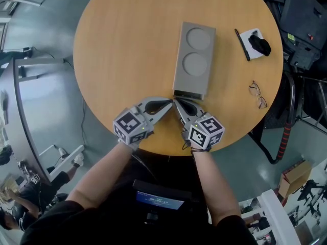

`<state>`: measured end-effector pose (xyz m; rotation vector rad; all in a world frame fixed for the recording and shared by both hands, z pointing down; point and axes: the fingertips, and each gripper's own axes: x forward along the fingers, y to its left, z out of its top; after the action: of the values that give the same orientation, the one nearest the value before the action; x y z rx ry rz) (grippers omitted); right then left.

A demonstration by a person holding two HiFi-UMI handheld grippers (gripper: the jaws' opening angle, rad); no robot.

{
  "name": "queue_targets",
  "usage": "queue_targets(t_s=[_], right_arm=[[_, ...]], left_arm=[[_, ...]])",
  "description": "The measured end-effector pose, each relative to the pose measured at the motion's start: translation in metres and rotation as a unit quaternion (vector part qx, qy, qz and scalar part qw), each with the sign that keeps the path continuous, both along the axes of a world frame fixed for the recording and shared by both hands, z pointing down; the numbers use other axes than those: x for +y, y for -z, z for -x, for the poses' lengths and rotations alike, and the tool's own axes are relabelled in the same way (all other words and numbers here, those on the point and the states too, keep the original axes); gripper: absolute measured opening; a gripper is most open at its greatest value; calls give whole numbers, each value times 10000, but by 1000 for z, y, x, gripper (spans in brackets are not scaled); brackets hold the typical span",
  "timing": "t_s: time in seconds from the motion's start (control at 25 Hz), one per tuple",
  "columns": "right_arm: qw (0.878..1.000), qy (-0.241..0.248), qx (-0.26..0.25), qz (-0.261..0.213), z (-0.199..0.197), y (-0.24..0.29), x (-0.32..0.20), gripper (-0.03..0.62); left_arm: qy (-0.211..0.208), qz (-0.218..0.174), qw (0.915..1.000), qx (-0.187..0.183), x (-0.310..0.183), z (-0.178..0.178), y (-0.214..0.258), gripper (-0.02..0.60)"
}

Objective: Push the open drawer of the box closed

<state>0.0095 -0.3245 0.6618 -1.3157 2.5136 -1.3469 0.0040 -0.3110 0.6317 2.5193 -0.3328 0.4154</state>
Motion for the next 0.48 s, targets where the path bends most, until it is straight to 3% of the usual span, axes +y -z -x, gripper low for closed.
queue_targets(t_s=[0.48], right_arm=[[9999,29,151,-28,-3,1,-26,6]], left_arm=[[54,-39,10000,22,-17,10,8,26]])
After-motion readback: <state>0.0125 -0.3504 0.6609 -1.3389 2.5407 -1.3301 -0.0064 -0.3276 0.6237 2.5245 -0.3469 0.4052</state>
